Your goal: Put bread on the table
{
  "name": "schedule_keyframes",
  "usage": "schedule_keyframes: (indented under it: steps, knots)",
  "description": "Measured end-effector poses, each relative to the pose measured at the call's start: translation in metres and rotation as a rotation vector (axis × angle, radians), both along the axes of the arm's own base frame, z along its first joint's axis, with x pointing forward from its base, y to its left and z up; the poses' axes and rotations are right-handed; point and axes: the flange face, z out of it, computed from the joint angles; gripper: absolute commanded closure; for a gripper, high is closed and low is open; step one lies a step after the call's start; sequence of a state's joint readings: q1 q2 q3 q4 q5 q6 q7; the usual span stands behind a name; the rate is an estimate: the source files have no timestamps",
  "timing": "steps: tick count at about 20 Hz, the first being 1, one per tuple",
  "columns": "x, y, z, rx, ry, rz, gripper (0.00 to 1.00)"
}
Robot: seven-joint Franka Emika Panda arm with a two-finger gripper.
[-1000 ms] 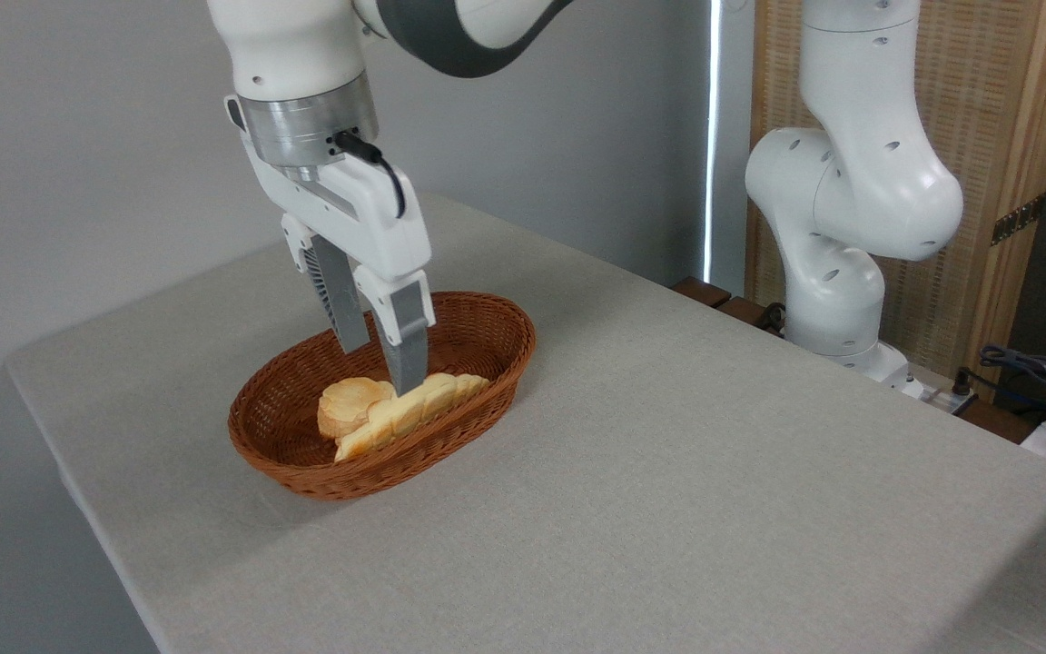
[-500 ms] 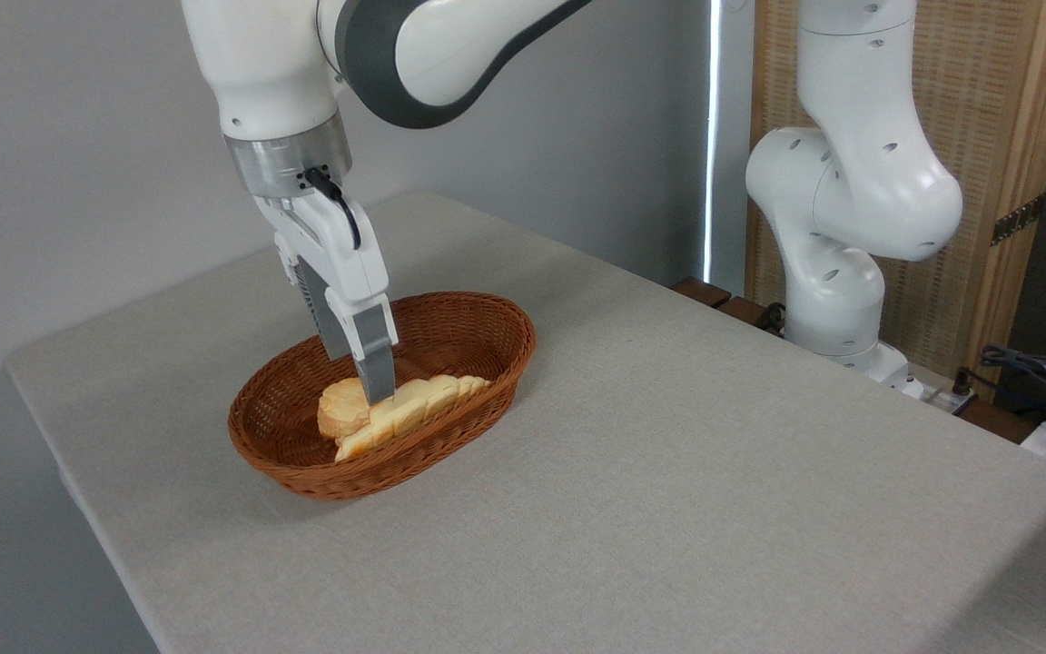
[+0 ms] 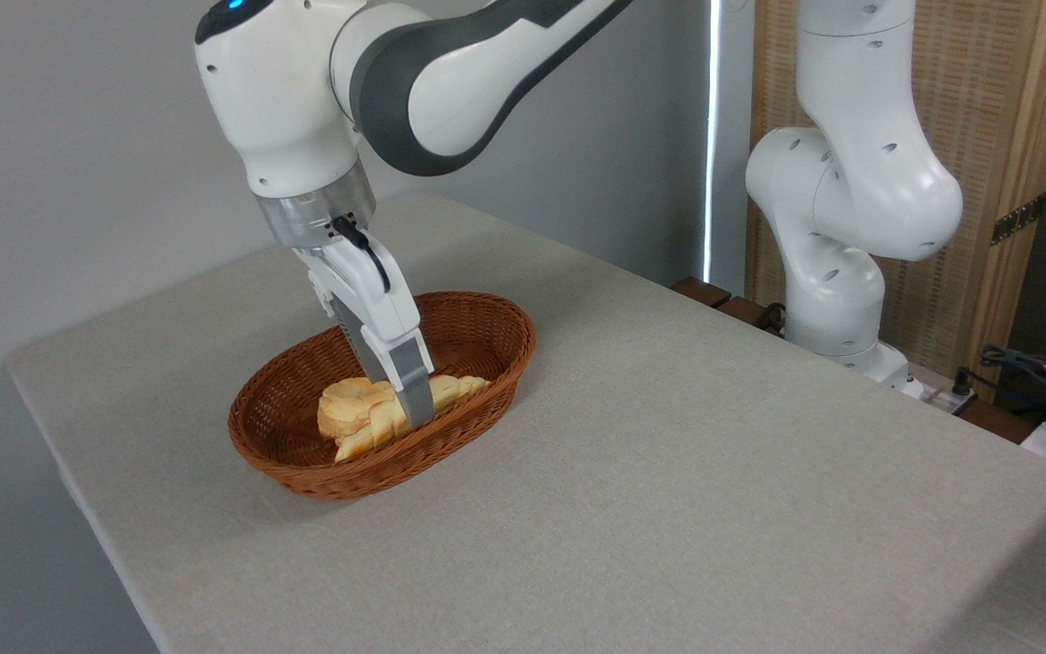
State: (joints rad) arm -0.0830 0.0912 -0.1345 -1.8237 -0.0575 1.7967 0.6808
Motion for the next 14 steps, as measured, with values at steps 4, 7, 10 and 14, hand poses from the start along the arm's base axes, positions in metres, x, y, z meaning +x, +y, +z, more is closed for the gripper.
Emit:
schedule_keyframes:
  steps: [4,7,10,14]
  knots:
    - [-0.002,0.0,-0.004,0.002,0.009,-0.001,0.0]
    - [-0.003,-0.004,-0.006,0.003,0.013,-0.009,0.0]
    - [-0.006,-0.011,-0.009,0.004,0.019,-0.021,0.0]
    - [-0.006,-0.013,-0.009,0.004,0.019,-0.024,0.0]
